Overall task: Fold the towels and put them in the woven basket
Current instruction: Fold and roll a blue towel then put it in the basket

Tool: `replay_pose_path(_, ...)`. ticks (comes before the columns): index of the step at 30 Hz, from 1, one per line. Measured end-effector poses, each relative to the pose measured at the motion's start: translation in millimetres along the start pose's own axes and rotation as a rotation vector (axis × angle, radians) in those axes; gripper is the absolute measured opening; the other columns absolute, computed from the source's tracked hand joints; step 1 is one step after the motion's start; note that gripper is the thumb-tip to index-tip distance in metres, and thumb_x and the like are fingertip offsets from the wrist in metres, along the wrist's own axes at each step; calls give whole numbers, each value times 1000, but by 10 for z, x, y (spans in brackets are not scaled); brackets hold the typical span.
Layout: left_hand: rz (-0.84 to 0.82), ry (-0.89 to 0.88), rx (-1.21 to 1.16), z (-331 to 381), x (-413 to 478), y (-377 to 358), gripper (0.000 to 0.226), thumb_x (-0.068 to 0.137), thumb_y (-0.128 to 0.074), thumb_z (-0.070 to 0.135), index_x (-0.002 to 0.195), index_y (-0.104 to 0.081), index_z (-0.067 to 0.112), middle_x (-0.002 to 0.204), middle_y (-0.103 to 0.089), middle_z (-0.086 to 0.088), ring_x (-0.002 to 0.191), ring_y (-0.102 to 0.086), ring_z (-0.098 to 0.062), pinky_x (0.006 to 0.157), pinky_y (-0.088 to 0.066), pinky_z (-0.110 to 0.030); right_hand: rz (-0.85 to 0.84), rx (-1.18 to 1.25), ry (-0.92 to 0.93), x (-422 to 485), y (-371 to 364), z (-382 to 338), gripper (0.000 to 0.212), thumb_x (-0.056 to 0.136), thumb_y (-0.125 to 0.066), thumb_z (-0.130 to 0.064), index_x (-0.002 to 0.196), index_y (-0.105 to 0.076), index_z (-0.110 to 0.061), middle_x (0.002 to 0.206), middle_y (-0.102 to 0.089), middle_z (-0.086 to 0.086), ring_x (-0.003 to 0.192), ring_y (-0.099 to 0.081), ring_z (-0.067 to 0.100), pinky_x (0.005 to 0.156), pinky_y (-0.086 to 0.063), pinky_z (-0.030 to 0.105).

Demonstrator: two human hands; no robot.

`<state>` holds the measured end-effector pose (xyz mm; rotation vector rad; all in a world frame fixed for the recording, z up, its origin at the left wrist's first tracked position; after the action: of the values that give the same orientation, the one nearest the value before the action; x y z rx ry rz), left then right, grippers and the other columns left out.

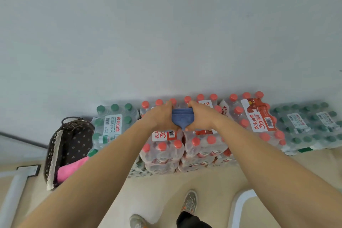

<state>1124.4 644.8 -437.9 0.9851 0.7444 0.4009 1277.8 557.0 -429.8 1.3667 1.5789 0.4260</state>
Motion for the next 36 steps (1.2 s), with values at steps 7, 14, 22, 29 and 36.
replay_pose_path(7, -5, 137, -266, -1170, -789, 258, 69, 64, -86, 46, 111, -43, 22, 102, -60, 4, 88, -59, -17, 71, -47, -31, -88, 31, 104, 260, -400, -1142, 62, 79, -76, -47, 122, -44, -16, 108, -60, 1, 92, -61, 19, 77, -53, 39)
replay_pose_path(14, 157, 171, -594, -2404, -1654, 343, 47, 85, -75, 28, 126, -57, 16, 115, -63, 1, 104, -60, -16, 89, -46, -28, -200, 175, 131, 658, -1023, -2188, 40, 92, -62, -32, 121, -46, -9, 112, -58, 4, 101, -59, 23, 84, -50, 40)
replay_pose_path(22, 288, 328, -656, -3317, -2199, 93, 31, 91, -60, 28, 119, -66, 16, 113, -68, 0, 100, -60, -15, 85, -45, -29, -159, -124, 259, 1002, -1663, -3113, 16, 98, -46, -28, 89, -51, -15, 99, -58, 10, 90, -58, 33, 77, -49, 44)
replay_pose_path(29, 326, 531, -580, -3860, -2119, -81, 29, 95, -58, 27, 121, -63, 16, 116, -65, -7, 107, -57, -26, 84, -42, -29, -146, -223, 273, 1379, -2055, -3484, 28, 92, -46, -20, 116, -59, -13, 113, -59, 10, 104, -57, 31, 80, -47, 38)
replay_pose_path(36, 292, 638, -490, -4369, -1807, -303, 29, 94, -58, 28, 120, -64, 17, 113, -67, -8, 103, -60, -26, 76, -37, -26, -223, -285, 232, 2051, -2447, -3597, 18, 96, -50, -17, 107, -63, -14, 106, -65, 10, 101, -63, 34, 71, -46, 34)
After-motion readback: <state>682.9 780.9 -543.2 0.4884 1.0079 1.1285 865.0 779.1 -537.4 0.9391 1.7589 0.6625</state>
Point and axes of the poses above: each hand's wrist, its own x-axis towards the middle knuckle, its own y-axis out of the back of the hand, z = x × y, the point moved 2 cm from there along x, towards the middle knuckle
